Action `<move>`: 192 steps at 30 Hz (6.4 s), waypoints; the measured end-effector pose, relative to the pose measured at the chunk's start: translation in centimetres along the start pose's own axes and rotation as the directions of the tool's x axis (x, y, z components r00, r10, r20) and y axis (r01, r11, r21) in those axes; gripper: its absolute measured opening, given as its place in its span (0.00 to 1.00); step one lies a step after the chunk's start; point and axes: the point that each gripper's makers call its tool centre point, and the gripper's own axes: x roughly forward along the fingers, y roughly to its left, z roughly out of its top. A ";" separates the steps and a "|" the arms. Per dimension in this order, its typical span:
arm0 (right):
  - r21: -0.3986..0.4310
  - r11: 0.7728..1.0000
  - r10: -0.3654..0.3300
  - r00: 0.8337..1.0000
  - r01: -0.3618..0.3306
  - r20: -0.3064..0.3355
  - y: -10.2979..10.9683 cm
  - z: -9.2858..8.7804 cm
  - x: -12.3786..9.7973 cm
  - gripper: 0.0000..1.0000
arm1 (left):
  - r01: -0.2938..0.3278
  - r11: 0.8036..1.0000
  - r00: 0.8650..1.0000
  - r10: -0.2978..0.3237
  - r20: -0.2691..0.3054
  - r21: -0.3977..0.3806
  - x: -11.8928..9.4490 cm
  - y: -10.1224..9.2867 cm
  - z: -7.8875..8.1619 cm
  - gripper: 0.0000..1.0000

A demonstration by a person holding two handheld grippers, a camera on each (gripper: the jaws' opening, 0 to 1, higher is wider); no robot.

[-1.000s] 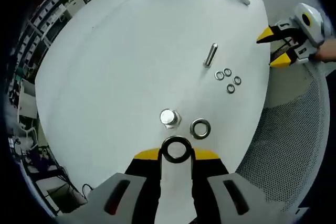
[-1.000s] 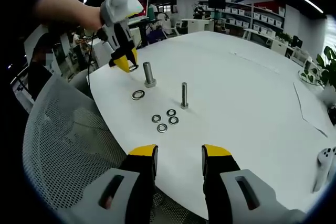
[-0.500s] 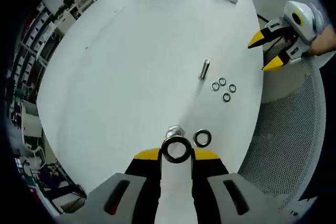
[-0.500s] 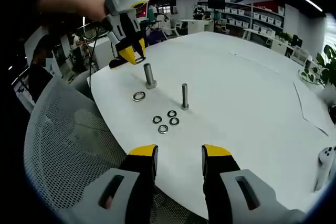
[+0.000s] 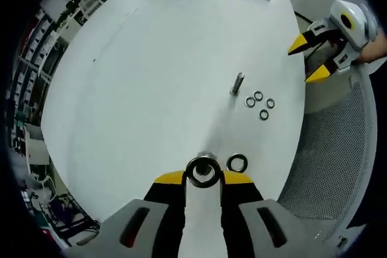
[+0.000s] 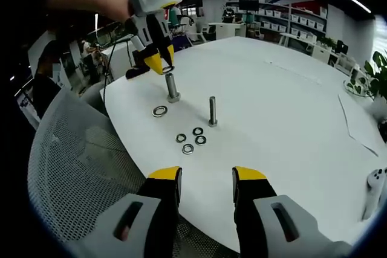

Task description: Place the washer onto the threaded stud by aligning its center hole with the stud, sliding it down to the base, and recovering from edge contact or off-axis alignment until the washer reaches the visible bottom stop.

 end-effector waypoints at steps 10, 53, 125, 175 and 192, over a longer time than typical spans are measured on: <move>0.004 1.000 -0.005 1.000 0.005 0.001 -0.2 0.0 0.0 0.36 | 0.013 1.000 1.000 -0.013 -0.026 0.009 0.7 0.1 -0.2 0.19; 0.001 1.000 -0.028 1.000 0.028 0.001 -0.6 0.0 -0.1 0.36 | 0.027 0.999 0.997 -0.025 -0.068 0.040 6.2 -0.4 -1.3 0.19; -0.025 0.999 -0.021 1.000 0.021 -0.003 -0.4 0.0 0.0 0.36 | -0.013 0.938 0.985 0.071 0.155 -0.347 6.8 -5.5 -2.2 0.21; -0.024 0.999 -0.023 1.000 0.023 -0.011 -0.3 -0.1 0.0 0.36 | 0.013 0.943 0.998 -0.035 -0.058 -0.331 5.9 -6.4 -8.1 0.22; -0.021 0.999 -0.025 1.000 0.025 -0.008 -0.4 -0.1 -0.1 0.36 | 0.014 0.953 0.998 -0.030 -0.051 -0.303 5.8 -6.6 -8.1 0.23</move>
